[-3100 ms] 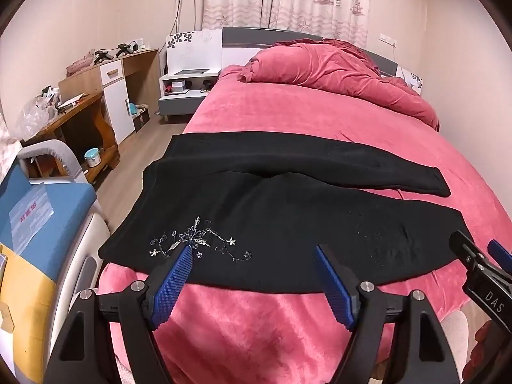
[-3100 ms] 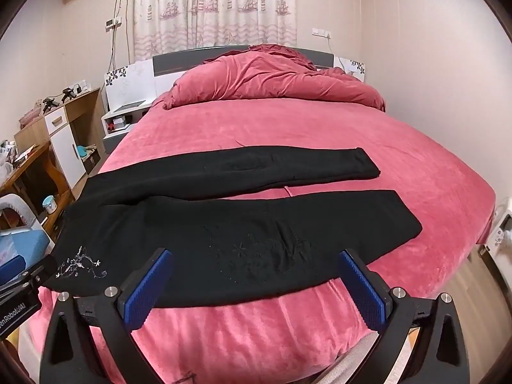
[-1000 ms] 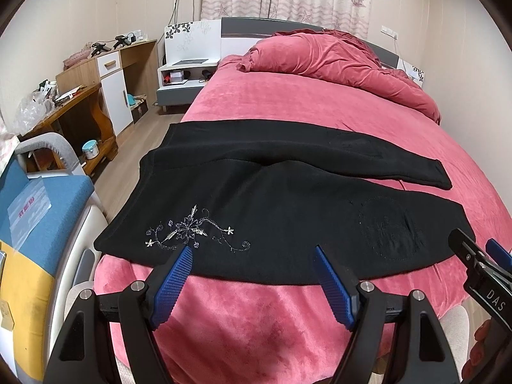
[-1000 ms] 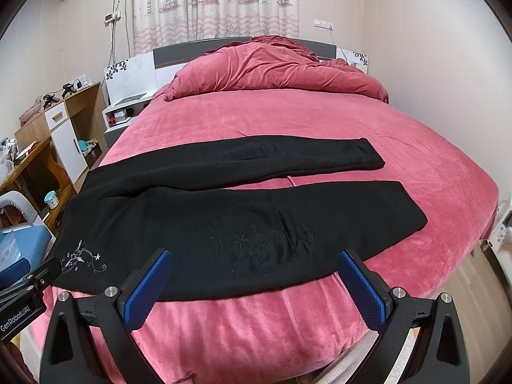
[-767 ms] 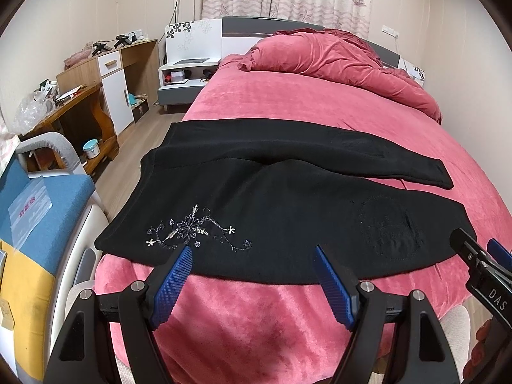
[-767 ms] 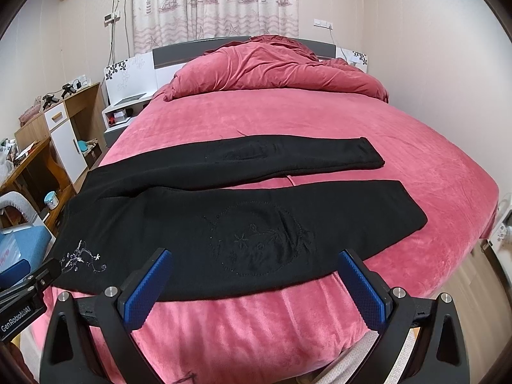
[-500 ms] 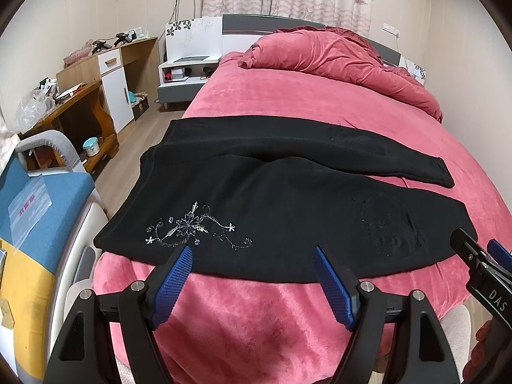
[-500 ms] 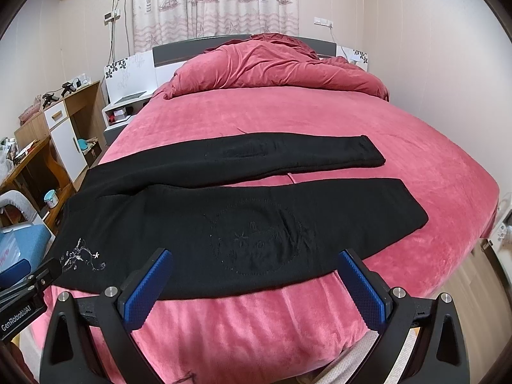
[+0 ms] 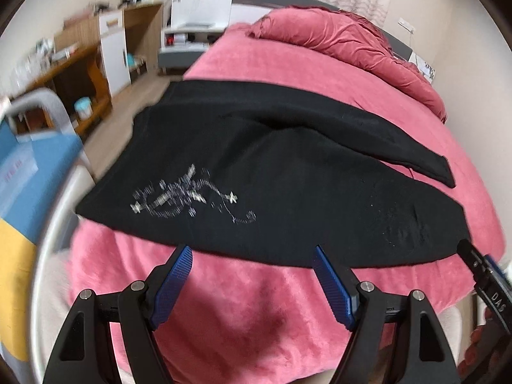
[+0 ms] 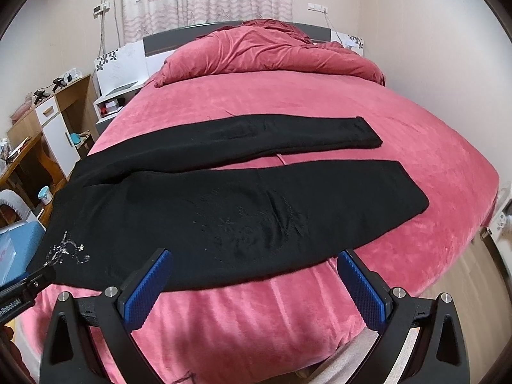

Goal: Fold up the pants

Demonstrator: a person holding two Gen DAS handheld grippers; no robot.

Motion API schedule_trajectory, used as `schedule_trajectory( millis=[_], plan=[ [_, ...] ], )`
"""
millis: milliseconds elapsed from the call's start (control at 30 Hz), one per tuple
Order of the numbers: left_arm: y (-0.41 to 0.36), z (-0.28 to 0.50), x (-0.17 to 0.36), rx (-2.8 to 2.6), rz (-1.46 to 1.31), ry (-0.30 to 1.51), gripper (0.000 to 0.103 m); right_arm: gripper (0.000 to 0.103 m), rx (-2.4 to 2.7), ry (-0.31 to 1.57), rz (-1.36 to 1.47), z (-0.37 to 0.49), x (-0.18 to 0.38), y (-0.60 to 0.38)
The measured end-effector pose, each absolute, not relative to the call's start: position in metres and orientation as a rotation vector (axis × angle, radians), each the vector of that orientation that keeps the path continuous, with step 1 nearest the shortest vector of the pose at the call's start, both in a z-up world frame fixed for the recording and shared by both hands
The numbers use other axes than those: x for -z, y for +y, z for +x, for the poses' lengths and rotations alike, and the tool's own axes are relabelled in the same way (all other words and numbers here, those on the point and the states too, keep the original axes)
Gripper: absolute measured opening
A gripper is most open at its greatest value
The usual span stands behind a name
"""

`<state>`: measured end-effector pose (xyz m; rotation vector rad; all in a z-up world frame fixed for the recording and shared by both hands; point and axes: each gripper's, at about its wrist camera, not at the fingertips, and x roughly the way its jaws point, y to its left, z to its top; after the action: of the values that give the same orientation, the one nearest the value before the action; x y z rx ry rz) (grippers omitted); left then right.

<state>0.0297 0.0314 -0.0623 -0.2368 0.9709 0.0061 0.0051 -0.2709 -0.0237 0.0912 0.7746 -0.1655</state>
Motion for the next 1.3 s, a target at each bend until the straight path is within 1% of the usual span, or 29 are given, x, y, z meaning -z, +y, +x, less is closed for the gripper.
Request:
schedule_trajectory(
  millis=[200,367,467,533,600,633,700,733,767,800,833,933,1100,1200,1267,1300],
  plan=[
    [0.065,0.034,0.101,0.021,-0.499,1.041,0.079,0.103,0.132,0.827,0.223,0.014,0.052,-0.311],
    [0.092,0.036,0.128,-0.090,-0.552,1.064,0.077,0.103,0.190,0.863,0.375,0.021,0.079,-0.370],
    [0.100,0.039,0.134,-0.101,-0.596,1.053,0.077,0.103,0.241,0.877,0.436,0.026,0.091,-0.405],
    [0.102,0.042,0.132,-0.093,-0.606,1.009,0.077,0.101,0.261,0.872,0.509,0.029,0.099,-0.432],
    [0.103,0.047,0.131,-0.061,-0.618,0.974,0.076,0.092,0.254,0.870,0.641,0.032,0.113,-0.462],
    [0.104,0.050,0.131,-0.053,-0.633,0.971,0.073,0.089,0.248,0.870,0.707,0.034,0.120,-0.473],
    [0.110,0.055,0.138,-0.031,-0.708,0.971,0.070,0.079,0.243,0.867,0.830,0.039,0.134,-0.492],
    [0.115,0.057,0.143,-0.037,-0.740,0.974,0.065,0.076,0.243,0.861,0.876,0.040,0.140,-0.500],
    [0.119,0.058,0.148,-0.050,-0.777,0.970,0.062,0.071,0.245,0.853,0.902,0.041,0.145,-0.505],
    [0.124,0.058,0.151,-0.058,-0.801,0.962,0.055,0.069,0.243,0.835,0.927,0.043,0.149,-0.510],
    [0.129,0.059,0.152,-0.063,-0.817,0.954,0.048,0.068,0.239,0.819,0.936,0.045,0.151,-0.514],
    [0.144,0.063,0.153,-0.064,-0.879,0.917,0.042,0.066,0.204,0.764,0.958,0.056,0.153,-0.519],
    [0.157,0.070,0.164,-0.064,-0.987,0.882,0.042,0.066,0.188,0.682,1.048,0.067,0.164,-0.521],
    [0.161,0.076,0.166,-0.085,-0.983,0.878,0.036,0.066,0.197,0.679,1.058,0.079,0.165,-0.526],
    [0.159,0.079,0.166,-0.101,-0.966,0.882,0.035,0.066,0.204,0.698,1.033,0.078,0.163,-0.528],
    [0.156,0.081,0.165,-0.107,-0.958,0.884,0.034,0.060,0.213,0.712,1.007,0.081,0.161,-0.526]
  ],
)
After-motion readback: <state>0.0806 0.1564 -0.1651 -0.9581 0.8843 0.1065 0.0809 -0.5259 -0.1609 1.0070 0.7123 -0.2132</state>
